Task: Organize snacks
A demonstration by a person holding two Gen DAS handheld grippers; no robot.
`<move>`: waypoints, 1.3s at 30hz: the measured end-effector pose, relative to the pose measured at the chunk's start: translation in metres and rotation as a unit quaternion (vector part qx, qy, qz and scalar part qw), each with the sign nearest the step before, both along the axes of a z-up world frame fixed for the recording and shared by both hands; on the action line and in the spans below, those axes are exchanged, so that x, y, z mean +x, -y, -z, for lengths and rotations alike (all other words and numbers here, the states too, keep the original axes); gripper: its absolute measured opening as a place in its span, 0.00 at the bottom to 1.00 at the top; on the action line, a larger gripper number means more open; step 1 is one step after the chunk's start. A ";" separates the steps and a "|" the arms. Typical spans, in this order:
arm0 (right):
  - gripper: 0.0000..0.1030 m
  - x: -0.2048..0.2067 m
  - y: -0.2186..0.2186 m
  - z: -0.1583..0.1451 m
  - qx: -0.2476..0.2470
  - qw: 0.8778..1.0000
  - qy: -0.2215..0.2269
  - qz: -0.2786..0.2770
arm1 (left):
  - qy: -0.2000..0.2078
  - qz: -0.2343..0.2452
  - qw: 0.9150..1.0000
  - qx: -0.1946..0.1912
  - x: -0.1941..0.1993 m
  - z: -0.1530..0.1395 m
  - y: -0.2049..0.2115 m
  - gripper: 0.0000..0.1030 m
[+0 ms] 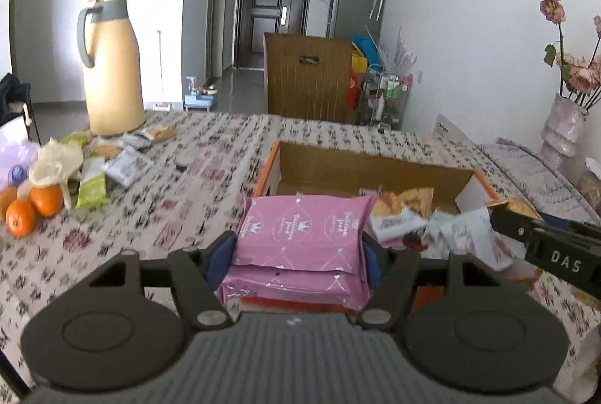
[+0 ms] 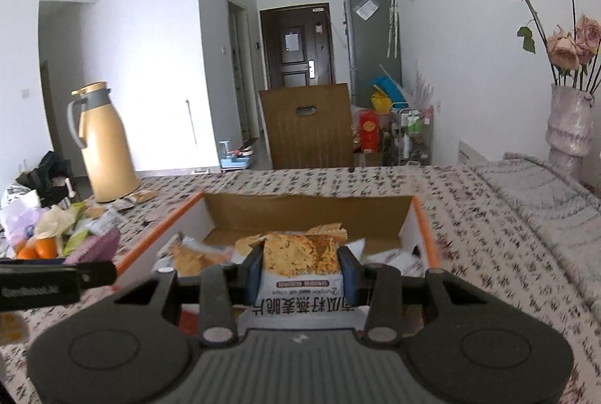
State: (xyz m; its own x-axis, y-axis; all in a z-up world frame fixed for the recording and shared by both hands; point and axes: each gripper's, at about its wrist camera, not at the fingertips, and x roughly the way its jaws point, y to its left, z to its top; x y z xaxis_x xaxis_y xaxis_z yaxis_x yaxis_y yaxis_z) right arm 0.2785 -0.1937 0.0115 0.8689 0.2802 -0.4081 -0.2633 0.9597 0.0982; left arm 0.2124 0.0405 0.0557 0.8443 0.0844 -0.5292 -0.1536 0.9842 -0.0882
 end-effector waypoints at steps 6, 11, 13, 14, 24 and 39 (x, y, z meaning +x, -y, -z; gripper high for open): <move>0.39 0.031 0.002 -0.005 -0.002 1.000 0.008 0.010 | 0.010 -0.005 1.000 0.003 0.028 -0.012 0.013 0.66; 0.39 0.052 0.004 -0.004 0.013 0.999 0.017 0.025 | 0.014 -0.013 1.000 -0.002 0.048 -0.014 0.020 0.66; 0.39 0.060 0.003 -0.001 0.017 0.999 0.017 0.030 | 0.015 -0.015 1.000 -0.004 0.058 -0.014 0.022 0.66; 0.39 0.064 0.003 0.001 0.019 0.999 0.018 0.033 | 0.015 -0.016 1.000 -0.004 0.062 -0.013 0.023 0.66; 0.39 0.084 0.011 0.029 0.035 0.999 0.030 0.024 | 0.034 -0.010 0.999 -0.027 0.091 0.021 0.018 0.66; 1.00 0.086 0.023 0.041 0.055 0.998 0.019 0.040 | 0.040 -0.032 0.997 -0.055 0.088 0.025 0.001 1.00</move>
